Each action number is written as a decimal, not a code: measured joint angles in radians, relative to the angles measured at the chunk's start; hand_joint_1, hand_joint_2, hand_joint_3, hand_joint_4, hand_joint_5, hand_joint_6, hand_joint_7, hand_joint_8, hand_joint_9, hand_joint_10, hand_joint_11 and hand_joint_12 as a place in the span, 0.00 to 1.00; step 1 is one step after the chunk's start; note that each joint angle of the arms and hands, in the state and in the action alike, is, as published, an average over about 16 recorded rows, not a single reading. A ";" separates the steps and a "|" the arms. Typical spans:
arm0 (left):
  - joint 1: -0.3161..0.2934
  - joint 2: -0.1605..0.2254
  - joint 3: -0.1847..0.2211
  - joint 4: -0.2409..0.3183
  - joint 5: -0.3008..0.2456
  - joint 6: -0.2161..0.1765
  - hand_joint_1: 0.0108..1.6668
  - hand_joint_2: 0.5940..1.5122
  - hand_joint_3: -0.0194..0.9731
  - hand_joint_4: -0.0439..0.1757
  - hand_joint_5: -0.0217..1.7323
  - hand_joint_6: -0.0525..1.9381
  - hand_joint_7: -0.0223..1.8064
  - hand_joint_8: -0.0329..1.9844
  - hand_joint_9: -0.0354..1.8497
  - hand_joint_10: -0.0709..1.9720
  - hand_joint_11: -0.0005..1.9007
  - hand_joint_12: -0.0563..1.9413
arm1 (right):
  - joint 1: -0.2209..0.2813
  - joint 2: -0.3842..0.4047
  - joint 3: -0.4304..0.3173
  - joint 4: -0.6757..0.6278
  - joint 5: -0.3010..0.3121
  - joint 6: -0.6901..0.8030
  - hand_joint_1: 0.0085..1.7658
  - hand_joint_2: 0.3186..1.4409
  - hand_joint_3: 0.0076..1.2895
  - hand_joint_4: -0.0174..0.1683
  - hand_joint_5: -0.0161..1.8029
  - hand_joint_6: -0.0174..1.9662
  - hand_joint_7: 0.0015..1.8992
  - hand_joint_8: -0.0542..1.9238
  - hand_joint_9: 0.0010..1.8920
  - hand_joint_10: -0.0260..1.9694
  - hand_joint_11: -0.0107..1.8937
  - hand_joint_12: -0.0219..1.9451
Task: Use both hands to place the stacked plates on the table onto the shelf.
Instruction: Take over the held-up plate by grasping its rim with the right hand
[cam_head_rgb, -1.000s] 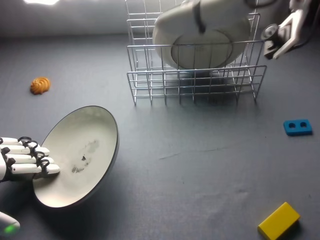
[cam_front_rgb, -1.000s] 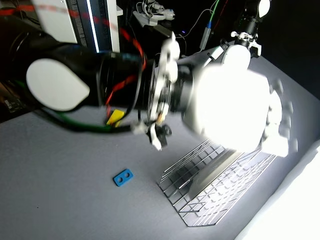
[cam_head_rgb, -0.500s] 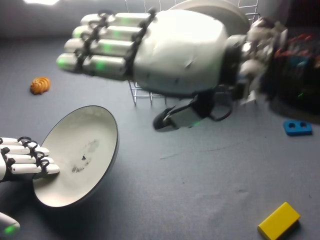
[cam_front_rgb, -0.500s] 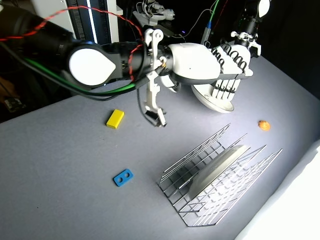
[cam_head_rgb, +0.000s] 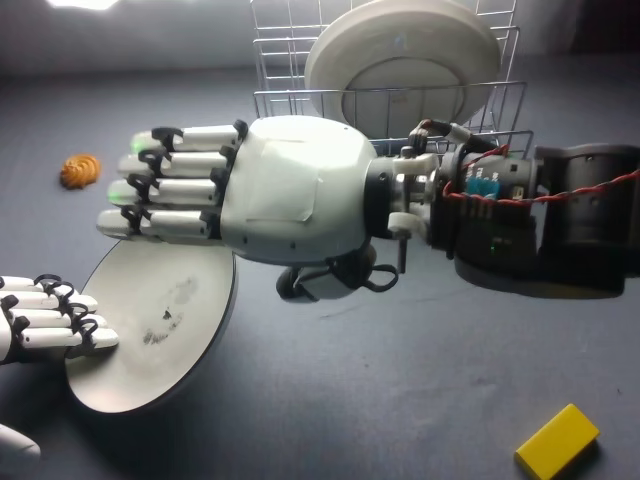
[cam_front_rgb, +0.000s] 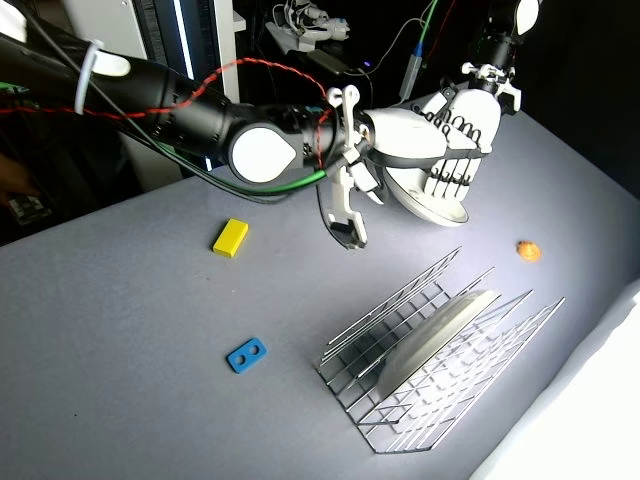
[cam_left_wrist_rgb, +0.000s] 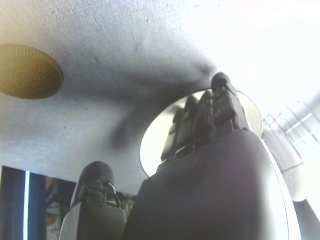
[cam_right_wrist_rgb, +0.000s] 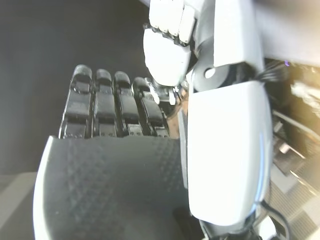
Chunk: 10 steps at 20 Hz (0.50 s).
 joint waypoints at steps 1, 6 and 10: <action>0.001 0.000 0.000 -0.001 0.000 0.000 0.01 0.66 0.04 0.16 0.03 0.01 0.03 0.01 0.01 0.02 0.01 0.04 | -0.006 -0.017 0.014 0.002 -0.001 -0.008 0.71 0.48 0.00 0.11 0.02 0.02 0.01 0.03 0.01 0.02 0.02 0.02; 0.004 0.001 -0.002 -0.007 0.000 0.000 0.01 0.66 0.04 0.16 0.03 0.01 0.03 0.01 0.01 0.02 0.01 0.04 | -0.032 -0.094 0.083 0.021 0.001 -0.037 0.74 0.50 0.00 0.11 0.02 0.02 0.01 0.03 0.01 0.02 0.02 0.02; 0.006 0.001 -0.003 -0.009 0.001 0.000 0.01 0.66 0.04 0.16 0.03 0.01 0.03 0.01 0.01 0.02 0.01 0.04 | -0.047 -0.147 0.126 0.038 0.002 -0.057 0.75 0.53 0.00 0.11 0.03 0.02 0.01 0.03 0.01 0.02 0.02 0.06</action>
